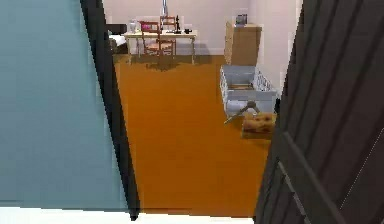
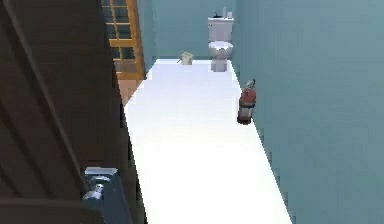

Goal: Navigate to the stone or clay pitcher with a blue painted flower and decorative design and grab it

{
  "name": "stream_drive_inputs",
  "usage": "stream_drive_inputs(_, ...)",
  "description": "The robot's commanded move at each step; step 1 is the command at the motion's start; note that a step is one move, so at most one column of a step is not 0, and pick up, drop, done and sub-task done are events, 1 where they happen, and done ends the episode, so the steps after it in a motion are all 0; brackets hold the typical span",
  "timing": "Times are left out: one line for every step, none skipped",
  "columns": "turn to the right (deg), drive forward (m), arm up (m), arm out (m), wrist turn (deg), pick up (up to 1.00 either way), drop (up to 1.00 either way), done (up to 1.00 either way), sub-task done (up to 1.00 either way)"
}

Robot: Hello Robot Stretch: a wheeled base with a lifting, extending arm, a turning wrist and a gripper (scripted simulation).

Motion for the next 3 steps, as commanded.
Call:
stream_drive_inputs(0.0, 1.0, 0.0, 0.0, 0.0, 0.0, 0.0, 0.0, 0.0)
stream_drive_inputs(3.0, 0.0, 0.0, 0.0, 0.0, 0.0, 0.0, 0.0, 0.0)
stream_drive_inputs(0.0, 1.0, 0.0, 0.0, 0.0, 0.0, 0.0, 0.0, 0.0)
